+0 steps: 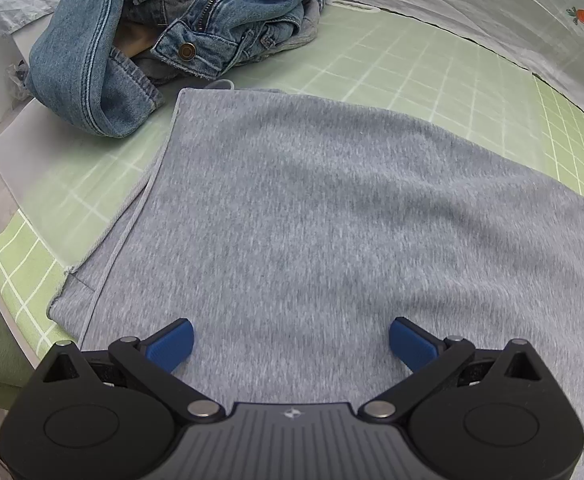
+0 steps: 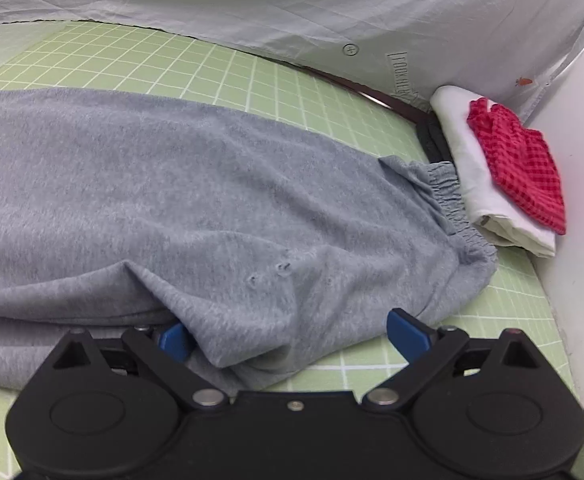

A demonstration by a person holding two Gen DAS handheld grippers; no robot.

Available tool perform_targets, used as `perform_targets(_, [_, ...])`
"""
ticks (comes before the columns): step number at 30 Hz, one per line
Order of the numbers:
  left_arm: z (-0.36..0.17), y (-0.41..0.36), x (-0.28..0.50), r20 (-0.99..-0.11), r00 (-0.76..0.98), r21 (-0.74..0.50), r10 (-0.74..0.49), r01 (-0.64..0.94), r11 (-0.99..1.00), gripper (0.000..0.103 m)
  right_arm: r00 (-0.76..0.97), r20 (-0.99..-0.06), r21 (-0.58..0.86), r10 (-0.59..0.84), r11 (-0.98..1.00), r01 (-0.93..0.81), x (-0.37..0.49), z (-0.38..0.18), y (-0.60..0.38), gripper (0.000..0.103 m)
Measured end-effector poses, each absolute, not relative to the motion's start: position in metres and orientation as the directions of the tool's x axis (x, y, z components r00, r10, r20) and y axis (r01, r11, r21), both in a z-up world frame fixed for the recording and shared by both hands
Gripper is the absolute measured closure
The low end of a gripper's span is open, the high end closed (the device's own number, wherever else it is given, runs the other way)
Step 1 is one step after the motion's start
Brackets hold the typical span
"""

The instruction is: Fold clothes

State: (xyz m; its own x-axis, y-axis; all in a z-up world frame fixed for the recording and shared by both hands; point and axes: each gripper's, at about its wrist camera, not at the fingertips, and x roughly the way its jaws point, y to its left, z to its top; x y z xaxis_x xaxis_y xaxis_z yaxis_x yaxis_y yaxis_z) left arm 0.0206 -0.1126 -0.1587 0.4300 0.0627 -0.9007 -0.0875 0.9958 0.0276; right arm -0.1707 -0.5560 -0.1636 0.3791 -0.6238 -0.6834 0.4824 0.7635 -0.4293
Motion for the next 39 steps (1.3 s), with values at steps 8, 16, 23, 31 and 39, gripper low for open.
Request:
perform_targets(8, [-0.161, -0.110, 0.020, -0.899, 0.437, 0.021, 0.038, -0.044, 0.999, 0.000, 0.313, -0.642, -0.355, -0.699, 0.634, 0.687, -0.201, -0.140, -0.584, 0.002])
perform_targets(16, [-0.158, -0.103, 0.021, -0.903, 0.429, 0.017, 0.015, 0.000, 1.000, 0.000, 0.284, -0.655, -0.363, -0.700, 0.621, 0.694, -0.218, -0.149, -0.580, 0.002])
perform_targets(23, [-0.159, -0.101, 0.022, -0.907, 0.421, 0.016, 0.003, 0.028, 0.999, 0.000, 0.259, -0.714, -0.349, -0.651, 0.651, 0.674, -0.223, -0.162, -0.583, 0.001])
perform_targets(31, [-0.160, -0.087, 0.021, -0.904, 0.428, 0.018, 0.009, 0.017, 1.000, 0.000, 0.223, -0.718, -0.396, -0.659, 0.651, 0.648, -0.216, -0.161, -0.573, 0.001])
perform_targets(39, [-0.162, -0.056, 0.017, -0.892, 0.452, 0.019, 0.028, -0.025, 1.000, 0.000, 0.215, -0.771, -0.285, -0.599, 0.628, 0.724, -0.240, -0.158, -0.570, 0.001])
